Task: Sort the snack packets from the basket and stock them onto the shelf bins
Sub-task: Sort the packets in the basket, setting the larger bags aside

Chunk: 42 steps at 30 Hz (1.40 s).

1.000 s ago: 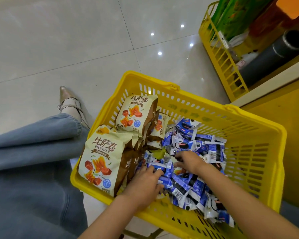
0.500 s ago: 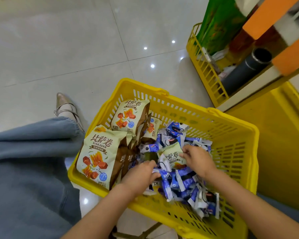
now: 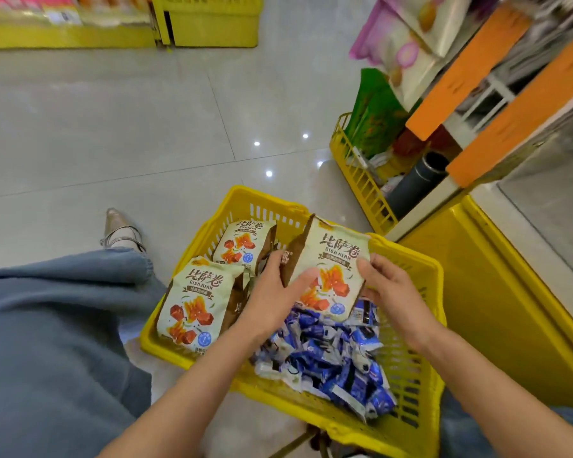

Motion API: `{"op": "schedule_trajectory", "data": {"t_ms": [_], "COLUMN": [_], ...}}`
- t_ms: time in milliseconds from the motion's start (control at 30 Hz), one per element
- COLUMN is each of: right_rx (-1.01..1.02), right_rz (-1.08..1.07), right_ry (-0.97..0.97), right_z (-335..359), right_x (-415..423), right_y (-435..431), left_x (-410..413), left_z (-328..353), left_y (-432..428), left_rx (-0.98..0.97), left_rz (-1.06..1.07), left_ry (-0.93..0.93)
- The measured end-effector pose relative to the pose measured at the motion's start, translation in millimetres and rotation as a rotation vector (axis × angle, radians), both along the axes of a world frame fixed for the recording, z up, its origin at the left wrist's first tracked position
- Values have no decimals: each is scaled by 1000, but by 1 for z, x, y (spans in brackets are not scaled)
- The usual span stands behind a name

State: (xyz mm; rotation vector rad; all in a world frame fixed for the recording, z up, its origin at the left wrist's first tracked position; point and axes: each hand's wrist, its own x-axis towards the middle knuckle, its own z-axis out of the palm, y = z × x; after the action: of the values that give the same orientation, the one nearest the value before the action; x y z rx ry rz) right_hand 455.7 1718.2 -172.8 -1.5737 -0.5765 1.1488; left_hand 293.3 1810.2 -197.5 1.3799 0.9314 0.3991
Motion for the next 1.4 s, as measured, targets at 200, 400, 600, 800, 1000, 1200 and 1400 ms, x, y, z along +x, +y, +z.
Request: {"op": "schedule_trajectory", "data": {"t_ms": [200, 400, 600, 800, 1000, 1200, 1400], "right_rx": [-37, -155, -360, -159, -154, -467, -887], "right_rz": [92, -86, 21, 40, 159, 292, 754], "right_ry": [124, -125, -377, -651, -588, -749, -625], "right_z": [5, -28, -63, -61, -56, -82, -123], "right_x": [-42, -66, -80, -77, -45, -11, -13], "right_y": [45, 130, 158, 148, 85, -23, -87], "left_x": [-18, -82, -99, -99, -90, -46, 2], "left_z": [20, -19, -66, -70, -20, 15, -64], "left_y": [43, 109, 109, 106, 93, 33, -30], "left_rx": [265, 446, 91, 107, 534, 689, 402], "left_rz": [50, 182, 62, 138, 344, 22, -529], "left_ry": [-26, 357, 464, 424, 365, 106, 540]}}
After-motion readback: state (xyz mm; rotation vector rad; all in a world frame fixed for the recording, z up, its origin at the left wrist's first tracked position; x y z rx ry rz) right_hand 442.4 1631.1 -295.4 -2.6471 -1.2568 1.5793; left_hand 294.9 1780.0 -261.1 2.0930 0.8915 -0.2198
